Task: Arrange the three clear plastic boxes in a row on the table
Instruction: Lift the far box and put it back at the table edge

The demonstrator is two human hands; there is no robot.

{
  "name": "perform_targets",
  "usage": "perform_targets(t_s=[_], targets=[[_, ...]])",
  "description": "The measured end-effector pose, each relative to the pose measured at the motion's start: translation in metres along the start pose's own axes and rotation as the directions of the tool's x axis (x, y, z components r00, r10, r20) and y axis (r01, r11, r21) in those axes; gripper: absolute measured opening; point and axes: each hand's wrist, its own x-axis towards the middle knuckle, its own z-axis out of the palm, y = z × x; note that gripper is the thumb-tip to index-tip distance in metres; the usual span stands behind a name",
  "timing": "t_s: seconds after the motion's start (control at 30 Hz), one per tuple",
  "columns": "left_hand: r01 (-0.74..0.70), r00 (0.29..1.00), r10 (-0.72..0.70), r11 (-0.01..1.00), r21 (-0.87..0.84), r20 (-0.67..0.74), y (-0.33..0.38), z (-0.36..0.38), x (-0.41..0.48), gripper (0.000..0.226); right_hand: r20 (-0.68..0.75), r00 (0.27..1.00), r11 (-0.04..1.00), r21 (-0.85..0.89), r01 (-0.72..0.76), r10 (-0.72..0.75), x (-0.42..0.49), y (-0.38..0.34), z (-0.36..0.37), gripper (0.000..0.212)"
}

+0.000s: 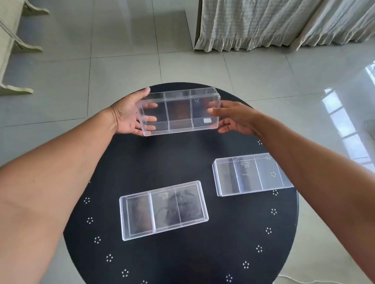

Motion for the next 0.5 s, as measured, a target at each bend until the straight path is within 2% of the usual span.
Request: perform_targets(t_s=[0.07,0.13,0.27,0.37,0.5], targets=[[0.012,1.0,-0.013,0.996,-0.092,-0.01,-0.003,0.0,0.004,0.082,-0.072,0.997,1.0,0.007,-0.029,0.03,0.001,0.001,0.001,0.059],[0.019,1.0,-0.02,0.994,-0.109,-0.011,-0.005,0.002,0.005,0.088,-0.132,0.988,0.997,0.029,-0.077,0.08,0.002,0.002,0.003,0.062],[0.06,0.995,-0.058,0.998,0.023,-0.084,-0.018,0.014,0.003,0.07,-0.269,0.95,0.986,-0.012,-0.167,0.157,0.007,0.008,0.011,0.065],[0.064,0.988,-0.06,0.998,0.021,-0.144,-0.028,0.023,0.005,0.06,-0.36,0.914,0.976,-0.039,-0.213,0.185,0.01,0.015,0.019,0.056],[0.037,0.975,-0.029,0.999,0.033,-0.222,-0.037,0.038,0.007,0.043,-0.412,0.887,0.971,-0.027,-0.24,0.208,0.014,0.021,0.026,0.051]])
